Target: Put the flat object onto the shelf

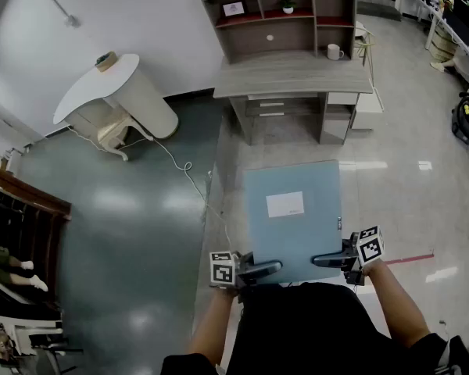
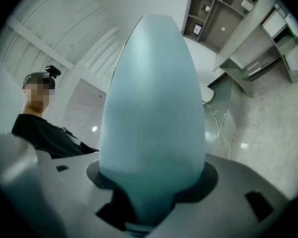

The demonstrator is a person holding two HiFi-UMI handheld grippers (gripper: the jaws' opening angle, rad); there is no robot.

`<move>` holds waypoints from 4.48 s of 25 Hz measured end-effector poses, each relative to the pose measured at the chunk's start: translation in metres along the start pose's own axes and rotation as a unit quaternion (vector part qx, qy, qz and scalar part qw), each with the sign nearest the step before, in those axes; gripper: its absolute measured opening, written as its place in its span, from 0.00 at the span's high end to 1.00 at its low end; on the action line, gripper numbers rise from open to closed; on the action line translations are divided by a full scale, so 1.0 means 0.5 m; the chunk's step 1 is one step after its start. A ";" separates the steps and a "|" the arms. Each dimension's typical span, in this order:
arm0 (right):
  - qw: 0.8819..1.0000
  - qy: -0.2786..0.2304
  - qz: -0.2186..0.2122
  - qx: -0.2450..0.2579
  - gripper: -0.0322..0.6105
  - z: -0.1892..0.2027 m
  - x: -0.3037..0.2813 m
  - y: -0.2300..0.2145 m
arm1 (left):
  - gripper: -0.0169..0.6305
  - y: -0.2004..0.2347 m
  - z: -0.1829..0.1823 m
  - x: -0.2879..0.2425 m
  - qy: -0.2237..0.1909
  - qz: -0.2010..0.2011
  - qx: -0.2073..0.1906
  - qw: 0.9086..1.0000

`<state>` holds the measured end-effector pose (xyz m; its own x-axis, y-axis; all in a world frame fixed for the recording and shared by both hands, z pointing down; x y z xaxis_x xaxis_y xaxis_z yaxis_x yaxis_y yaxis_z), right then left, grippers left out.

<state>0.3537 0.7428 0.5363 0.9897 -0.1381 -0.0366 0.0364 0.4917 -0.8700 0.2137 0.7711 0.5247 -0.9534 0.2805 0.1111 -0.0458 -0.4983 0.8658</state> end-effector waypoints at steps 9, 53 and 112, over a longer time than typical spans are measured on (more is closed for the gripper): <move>0.999 -0.007 -0.031 -0.039 0.52 0.001 0.000 -0.014 | 0.54 0.008 0.017 0.001 -0.022 -0.029 0.020 0.999; 0.996 -0.042 0.067 -0.048 0.52 -0.729 -0.501 -0.383 | 0.53 0.437 -0.811 0.375 0.022 0.065 0.039 0.997; 0.995 -0.045 0.013 -0.091 0.53 -1.379 -0.243 -0.849 | 0.53 0.880 -1.417 0.012 0.018 -0.044 0.070 0.996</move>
<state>0.1227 -0.0420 0.5711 0.9987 -0.0460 -0.0236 -0.0071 0.3296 -0.9441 -0.0236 -0.0275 0.5605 -0.9577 0.2872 0.0172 -0.0892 -0.3534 0.9312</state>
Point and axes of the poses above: the fingertips, and each gripper's own axes: x backward along the fingers, y to its left, z out of its underside, the point moved 3 cm from there along x, backward along the fingers, and after that the axes turned 2 degrees about z, right-handed, at the moved point
